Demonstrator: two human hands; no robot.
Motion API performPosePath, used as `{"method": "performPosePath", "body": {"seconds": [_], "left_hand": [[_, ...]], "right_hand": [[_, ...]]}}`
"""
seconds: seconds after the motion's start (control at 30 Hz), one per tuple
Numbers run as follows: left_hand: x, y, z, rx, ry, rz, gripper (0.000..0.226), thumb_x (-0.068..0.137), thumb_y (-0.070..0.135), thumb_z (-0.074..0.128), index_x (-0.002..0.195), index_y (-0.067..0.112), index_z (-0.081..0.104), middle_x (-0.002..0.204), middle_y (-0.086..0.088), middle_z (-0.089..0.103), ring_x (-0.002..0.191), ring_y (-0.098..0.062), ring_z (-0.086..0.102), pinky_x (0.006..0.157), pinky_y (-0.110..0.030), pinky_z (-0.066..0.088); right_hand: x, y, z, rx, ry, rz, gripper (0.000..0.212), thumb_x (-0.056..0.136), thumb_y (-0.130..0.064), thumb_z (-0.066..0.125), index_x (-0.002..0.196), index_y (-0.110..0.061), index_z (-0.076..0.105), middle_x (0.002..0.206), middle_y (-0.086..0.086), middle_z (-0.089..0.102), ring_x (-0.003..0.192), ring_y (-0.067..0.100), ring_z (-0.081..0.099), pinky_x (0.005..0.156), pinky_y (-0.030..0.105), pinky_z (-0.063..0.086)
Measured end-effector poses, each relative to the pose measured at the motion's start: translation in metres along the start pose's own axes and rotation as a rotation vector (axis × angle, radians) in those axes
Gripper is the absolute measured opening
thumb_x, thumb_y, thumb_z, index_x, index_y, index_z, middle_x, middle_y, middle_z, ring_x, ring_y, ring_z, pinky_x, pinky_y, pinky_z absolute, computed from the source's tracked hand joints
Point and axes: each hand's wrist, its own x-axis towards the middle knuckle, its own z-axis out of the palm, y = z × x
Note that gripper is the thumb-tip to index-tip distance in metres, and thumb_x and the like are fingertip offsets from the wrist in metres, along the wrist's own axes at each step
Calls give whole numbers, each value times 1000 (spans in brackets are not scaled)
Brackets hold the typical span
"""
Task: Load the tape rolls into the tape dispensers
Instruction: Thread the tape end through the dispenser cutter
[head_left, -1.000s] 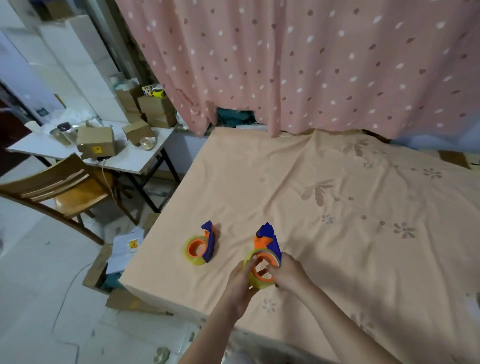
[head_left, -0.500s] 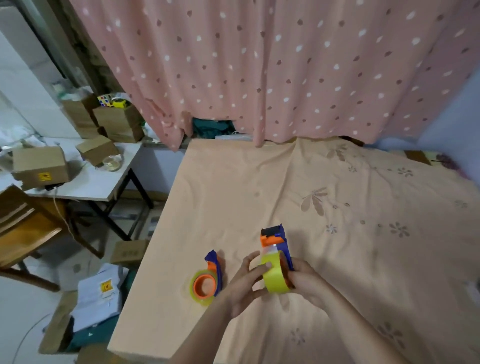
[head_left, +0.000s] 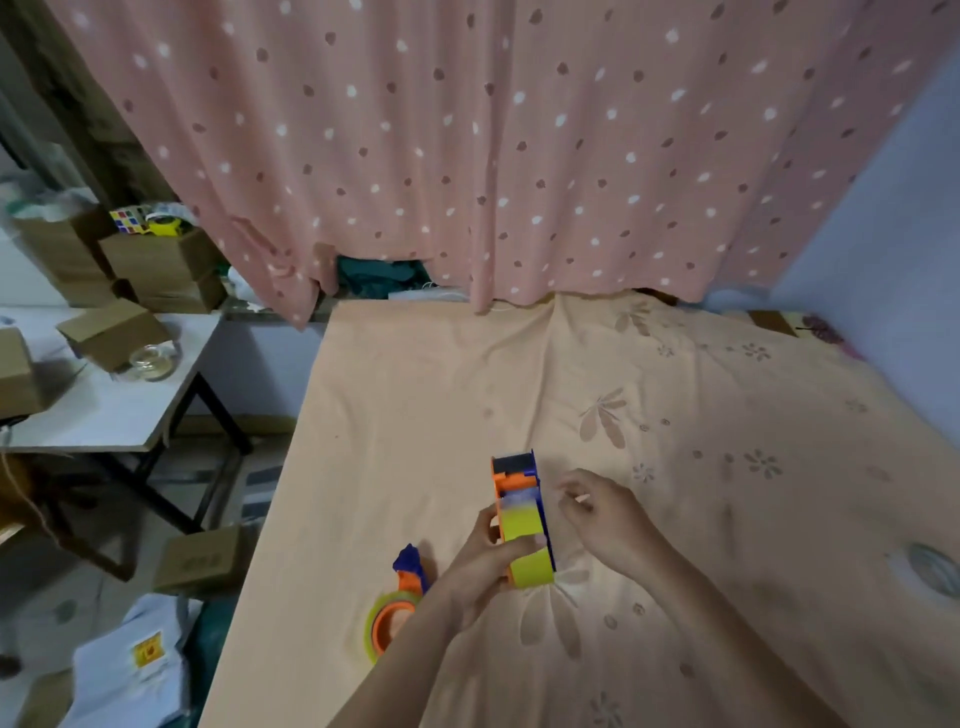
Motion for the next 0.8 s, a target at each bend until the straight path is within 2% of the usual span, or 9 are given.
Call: {"method": "performPosePath", "body": {"seconds": [0.1,0.17,0.2,0.27,0.3,0.37,0.47,0.57,0.8], "left_hand": [[8,4,-5,41,47,36,84,71,19,86,143,26,43,132,-6,65,115,-23,70,89,-41,64],[11,4,-6,118,41,48,87,73,15,86,146,29,40,132,-3,63,119,-24,68,98,-47,60],[11,4,-5,167,34,53,89,73,16,87,146,31,39,131,0,63,119,-21,67,100,-45,59],[10,3,-4,235,16,56,94,69,21,88,146,35,37,128,6,63,116,-15,67,95,-36,60],[8,3,-4,244,6,53,97,66,23,89,147,36,36,128,6,63,116,-14,67,93,-33,61],[7,1,-2,228,-3,44,98,66,25,88,148,38,35,131,4,64,117,-15,67,93,-34,60],[6,0,3,187,19,36,77,84,25,82,147,34,38,133,3,67,120,-15,68,103,-37,57],[4,2,9,172,33,16,65,93,27,74,147,29,38,135,0,64,125,-18,64,111,-43,50],[3,2,15,187,28,44,74,79,37,79,143,34,42,131,5,65,121,-14,65,109,-38,52]], "right_hand": [[5,-15,4,49,-106,-90,38,85,-19,74,121,-26,64,103,-12,63,86,-3,60,71,4,43],[13,-20,8,-29,-186,-109,46,80,-19,80,122,-27,64,92,-17,56,85,0,58,75,7,43],[17,-22,10,-69,-213,-107,41,77,-19,81,115,-28,68,86,-16,55,80,1,57,73,12,45],[23,-25,11,-112,-233,-113,19,74,-18,81,85,-32,74,75,-15,62,66,-3,56,66,16,46],[25,-25,11,-127,-228,-123,21,74,-17,80,70,-36,72,68,-16,65,60,-6,56,62,16,45],[27,-26,13,-130,-215,-109,31,73,-18,79,54,-40,68,56,-20,65,54,-8,56,56,10,40],[26,-29,15,-106,-216,-80,30,71,-20,81,51,-40,70,51,-18,64,48,-5,57,47,8,40],[23,-30,13,-113,-181,-76,40,72,-19,82,45,-43,66,47,-19,63,45,-7,57,45,6,39],[18,-29,1,-107,-96,-64,39,74,-20,84,45,-37,65,55,-8,66,51,-7,58,50,7,40]]}}
